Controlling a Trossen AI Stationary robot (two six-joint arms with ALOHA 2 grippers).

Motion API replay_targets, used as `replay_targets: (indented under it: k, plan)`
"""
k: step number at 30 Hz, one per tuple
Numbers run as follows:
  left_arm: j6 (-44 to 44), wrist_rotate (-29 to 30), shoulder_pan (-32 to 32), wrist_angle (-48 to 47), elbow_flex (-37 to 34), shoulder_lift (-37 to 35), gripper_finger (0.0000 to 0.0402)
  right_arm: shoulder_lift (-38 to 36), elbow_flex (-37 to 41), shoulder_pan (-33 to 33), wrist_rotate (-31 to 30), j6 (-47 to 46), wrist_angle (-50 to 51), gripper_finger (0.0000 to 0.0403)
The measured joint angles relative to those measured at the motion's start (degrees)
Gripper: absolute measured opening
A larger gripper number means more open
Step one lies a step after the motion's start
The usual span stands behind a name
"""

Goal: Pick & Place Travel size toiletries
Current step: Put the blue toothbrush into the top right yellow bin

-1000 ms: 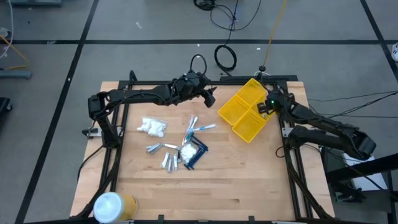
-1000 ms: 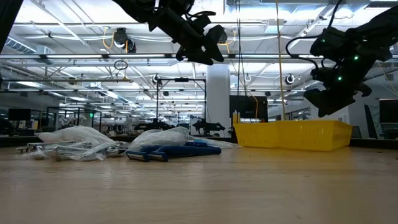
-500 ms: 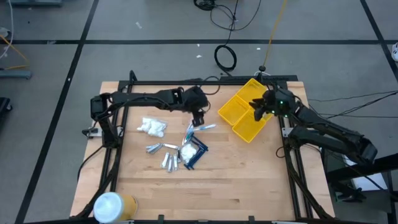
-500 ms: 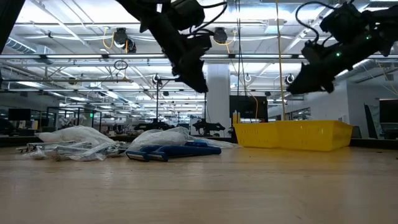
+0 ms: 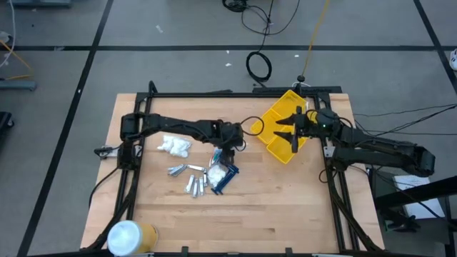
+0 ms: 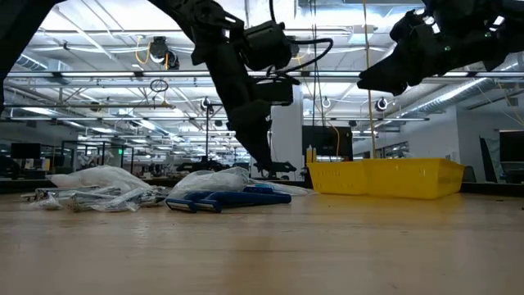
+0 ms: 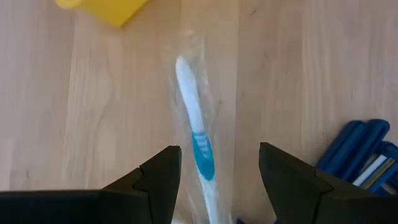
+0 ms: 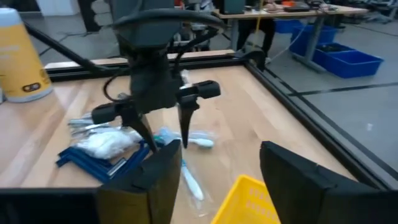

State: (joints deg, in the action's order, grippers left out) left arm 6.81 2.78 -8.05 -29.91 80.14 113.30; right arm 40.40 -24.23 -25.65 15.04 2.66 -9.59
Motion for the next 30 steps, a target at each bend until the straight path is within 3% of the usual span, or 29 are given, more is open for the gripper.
replay_targets:
  k: [7, 22, 26, 30]
  plan:
    - [-6.2, 0.3, -0.5, -5.4, -0.2, 0.0, 0.0214, 2.3, 0.0, 2.5, -0.2, -0.4, -0.9, 0.0228]
    - [-7.1, 0.4, -0.3, -1.4, -6.7, -0.1, 0.0212, 4.4, 0.0, 5.7, -0.2, -0.3, -4.2, 0.0203]
    - [-6.7, 0.4, -0.3, -1.3, -6.7, -0.1, 0.0182, 4.4, 0.0, 5.7, -0.2, -0.2, -4.3, 0.0203]
    - [-6.5, 0.3, -0.4, -1.2, -6.8, -0.1, 0.0113, 4.4, 0.0, 5.7, -0.3, -0.2, -4.3, 0.0203]
